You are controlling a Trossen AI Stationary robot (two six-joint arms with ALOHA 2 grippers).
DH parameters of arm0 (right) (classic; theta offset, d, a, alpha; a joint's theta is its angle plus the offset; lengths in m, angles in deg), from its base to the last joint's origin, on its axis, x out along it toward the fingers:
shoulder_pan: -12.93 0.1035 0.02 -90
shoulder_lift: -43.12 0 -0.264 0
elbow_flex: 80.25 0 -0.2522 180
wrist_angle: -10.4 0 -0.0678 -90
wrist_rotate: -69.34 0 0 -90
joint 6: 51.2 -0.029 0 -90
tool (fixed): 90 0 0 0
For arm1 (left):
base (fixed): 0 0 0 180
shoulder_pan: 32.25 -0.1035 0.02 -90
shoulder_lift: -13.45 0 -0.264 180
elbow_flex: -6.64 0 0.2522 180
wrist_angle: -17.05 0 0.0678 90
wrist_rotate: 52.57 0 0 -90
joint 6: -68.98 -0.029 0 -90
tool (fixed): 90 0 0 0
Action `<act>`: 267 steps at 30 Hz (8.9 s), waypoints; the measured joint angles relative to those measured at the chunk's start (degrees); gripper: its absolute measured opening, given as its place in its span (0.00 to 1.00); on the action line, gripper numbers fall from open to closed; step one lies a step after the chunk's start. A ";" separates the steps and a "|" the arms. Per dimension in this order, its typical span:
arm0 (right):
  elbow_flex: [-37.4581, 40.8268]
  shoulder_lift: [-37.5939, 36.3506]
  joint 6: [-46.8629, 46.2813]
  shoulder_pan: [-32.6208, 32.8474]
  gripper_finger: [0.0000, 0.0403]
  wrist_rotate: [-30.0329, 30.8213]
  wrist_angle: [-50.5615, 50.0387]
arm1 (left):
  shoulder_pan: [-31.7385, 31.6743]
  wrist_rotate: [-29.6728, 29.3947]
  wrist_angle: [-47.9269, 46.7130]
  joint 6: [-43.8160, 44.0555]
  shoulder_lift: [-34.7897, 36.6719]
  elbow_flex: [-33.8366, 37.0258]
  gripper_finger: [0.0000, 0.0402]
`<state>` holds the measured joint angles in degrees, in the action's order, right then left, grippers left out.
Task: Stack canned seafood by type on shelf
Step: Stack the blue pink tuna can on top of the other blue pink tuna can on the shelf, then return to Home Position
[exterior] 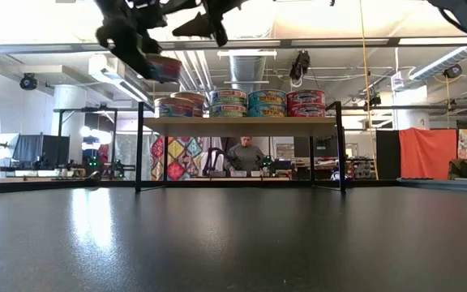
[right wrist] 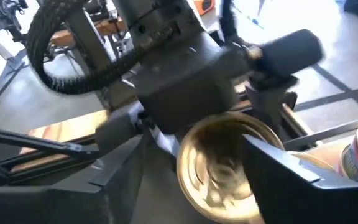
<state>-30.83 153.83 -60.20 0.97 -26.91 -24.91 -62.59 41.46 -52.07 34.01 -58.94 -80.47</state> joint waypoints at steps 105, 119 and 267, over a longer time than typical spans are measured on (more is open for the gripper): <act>-0.21 14.74 10.74 -10.60 0.04 -4.66 1.24 | -7.52 8.24 -5.10 17.47 2.26 -9.40 0.93; -11.26 14.80 11.13 -10.30 0.04 -4.09 -9.50 | -7.05 11.98 7.54 19.79 9.54 -5.21 0.92; 116.17 -109.85 3.76 19.58 0.04 -4.63 30.48 | 21.19 -4.92 60.55 41.44 71.79 72.30 0.15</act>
<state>85.34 43.98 -56.44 20.55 -31.55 5.57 -41.40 36.54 8.48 75.46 12.86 -8.16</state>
